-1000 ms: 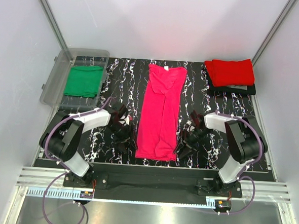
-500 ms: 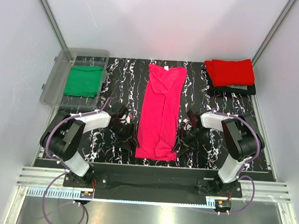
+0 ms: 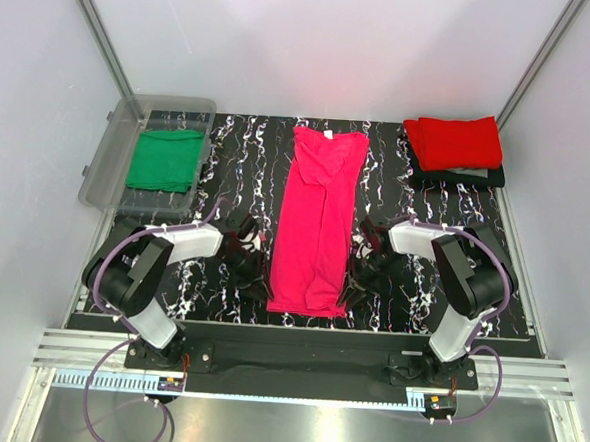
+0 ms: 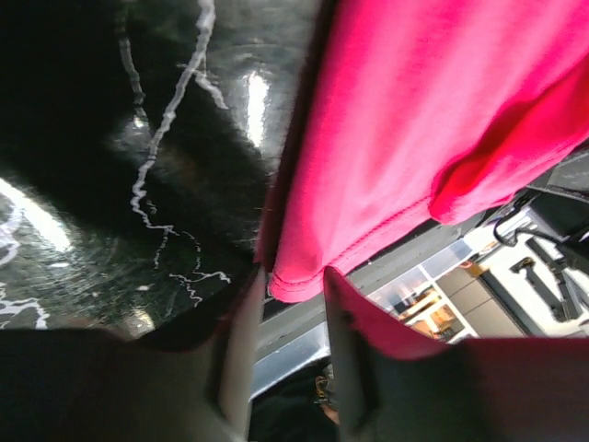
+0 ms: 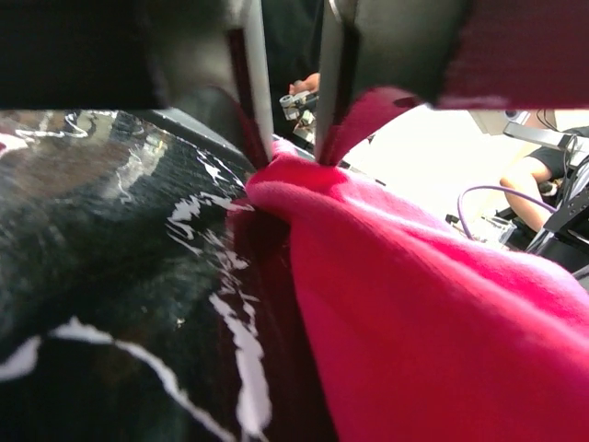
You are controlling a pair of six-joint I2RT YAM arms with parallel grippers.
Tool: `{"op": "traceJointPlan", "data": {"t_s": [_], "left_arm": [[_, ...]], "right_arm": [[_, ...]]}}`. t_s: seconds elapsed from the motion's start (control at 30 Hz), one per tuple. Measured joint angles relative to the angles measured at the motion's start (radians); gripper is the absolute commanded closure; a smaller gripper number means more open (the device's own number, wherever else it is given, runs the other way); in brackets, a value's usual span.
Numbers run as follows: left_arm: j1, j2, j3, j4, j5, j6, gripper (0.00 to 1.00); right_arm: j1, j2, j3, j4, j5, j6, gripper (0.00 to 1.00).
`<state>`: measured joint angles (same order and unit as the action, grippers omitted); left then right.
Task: Fold and stack the t-shirts
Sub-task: Fold the tshirt
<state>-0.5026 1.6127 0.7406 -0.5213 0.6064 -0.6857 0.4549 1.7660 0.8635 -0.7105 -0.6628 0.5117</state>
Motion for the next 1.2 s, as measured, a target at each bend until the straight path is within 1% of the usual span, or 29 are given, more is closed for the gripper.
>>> {"op": "traceJointPlan", "data": {"t_s": [0.03, 0.07, 0.1, 0.13, 0.23, 0.33, 0.57, 0.67, 0.8, 0.93, 1.2], "left_arm": [[0.000, 0.003, -0.003, 0.002, 0.001, -0.001, 0.85], [0.000, 0.006, -0.003, 0.002, 0.002, -0.004, 0.93], [0.000, 0.008, -0.005, 0.005, 0.003, -0.001, 0.97], [0.000, 0.009, -0.005, 0.008, 0.006, 0.001, 1.00], [0.000, 0.009, -0.005, 0.018, 0.012, 0.006, 1.00], [0.000, 0.008, 0.003, 0.017, 0.012, 0.016, 1.00], [0.017, -0.024, 0.092, -0.005, 0.010, 0.066, 1.00], [0.028, -0.057, 0.117, -0.012, 0.009, 0.085, 1.00], [0.031, -0.083, 0.145, -0.023, 0.010, 0.105, 1.00], [0.034, -0.089, 0.176, -0.040, 0.010, 0.126, 1.00], [0.078, -0.105, 0.247, -0.048, 0.003, 0.140, 1.00]], "right_arm": [[0.001, 0.000, 0.000, 0.003, 0.000, 0.001, 0.77], [0.002, 0.000, -0.002, 0.010, 0.000, 0.002, 0.89], [0.002, 0.000, -0.004, 0.018, -0.002, 0.000, 0.98], [0.002, -0.001, -0.006, 0.023, -0.003, 0.001, 1.00], [0.003, -0.013, -0.023, 0.043, -0.008, 0.004, 1.00], [0.003, -0.064, -0.069, 0.049, -0.010, 0.006, 1.00], [0.003, -0.350, -0.164, 0.014, -0.017, 0.013, 1.00], [0.000, -0.418, -0.167, 0.010, -0.019, 0.012, 1.00], [-0.023, -0.419, -0.167, 0.008, -0.020, 0.005, 1.00], [-0.074, -0.391, -0.145, -0.002, -0.019, -0.012, 1.00], [-0.177, -0.303, 0.012, -0.008, -0.003, -0.090, 1.00]]}}
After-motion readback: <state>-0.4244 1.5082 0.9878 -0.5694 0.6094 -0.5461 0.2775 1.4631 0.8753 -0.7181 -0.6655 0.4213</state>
